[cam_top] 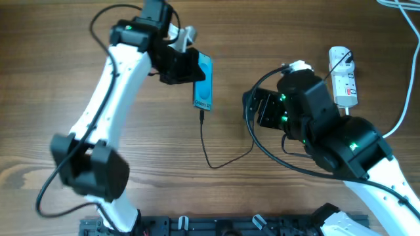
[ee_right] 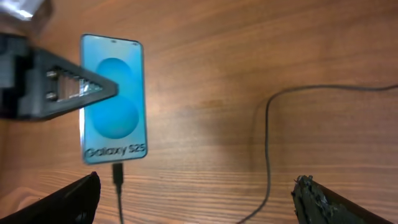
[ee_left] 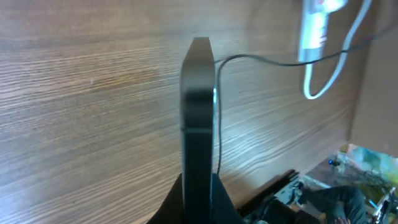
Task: Plug charger to phone and switch on socket
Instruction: 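Open the right gripper, release the plug, and pull it away, then lower the phone with the left gripper flat onto the table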
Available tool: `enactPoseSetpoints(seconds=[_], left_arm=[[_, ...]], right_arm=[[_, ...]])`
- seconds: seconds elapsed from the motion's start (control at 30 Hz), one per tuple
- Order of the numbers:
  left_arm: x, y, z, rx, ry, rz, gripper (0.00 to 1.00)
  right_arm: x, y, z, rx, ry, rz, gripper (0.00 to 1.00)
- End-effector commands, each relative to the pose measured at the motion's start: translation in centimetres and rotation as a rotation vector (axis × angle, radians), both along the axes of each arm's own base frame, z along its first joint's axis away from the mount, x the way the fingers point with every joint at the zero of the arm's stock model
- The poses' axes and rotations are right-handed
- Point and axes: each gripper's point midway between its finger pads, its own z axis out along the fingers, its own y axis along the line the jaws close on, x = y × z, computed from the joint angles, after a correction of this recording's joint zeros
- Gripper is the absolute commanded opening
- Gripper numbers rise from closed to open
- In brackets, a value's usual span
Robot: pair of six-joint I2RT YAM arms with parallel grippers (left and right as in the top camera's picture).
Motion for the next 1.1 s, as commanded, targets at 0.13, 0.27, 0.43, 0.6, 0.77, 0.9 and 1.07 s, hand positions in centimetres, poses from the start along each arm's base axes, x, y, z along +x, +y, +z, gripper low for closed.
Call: enactPoseSetpoints(seconds=[0.13,0.27,0.43,0.6,0.77,0.9,1.07], left_arm=[[1.5,-1.3,-5.2,0.022,0.11,0.028,0.04],[1.8,-1.3,-7.6,0.066,0.154,0.053,0.04],[1.8,-1.3,-10.4,0.099,0.214,0.067,0.04],[2.2,-1.2,-12.7,0.139,0.225,0.068,0.04],[2.7,-1.3,-13.6,0.138,0.229,0.084,0.04],[2.6,-1.3,-14.1,0.142,0.241,0.084,0.04],[1.5,-1.0,-15.9,0.155,0.272,0.082,0.04]], right_arm=[[-0.2,0.9,-4.1,-0.055,0.174,0.019,1.0],[-0.1,1.9,-6.2,-0.064,0.253,0.043,1.0],[-0.2,3.0,-8.0,-0.062,0.327,0.073,1.0],[-0.2,3.1,-8.5,-0.075,0.337,0.094,1.0],[-0.2,3.2,-8.5,-0.07,0.339,0.097,1.0],[-0.2,3.2,-8.5,-0.068,0.341,0.095,0.99],[-0.3,3.4,-8.5,-0.061,0.345,0.101,1.0]])
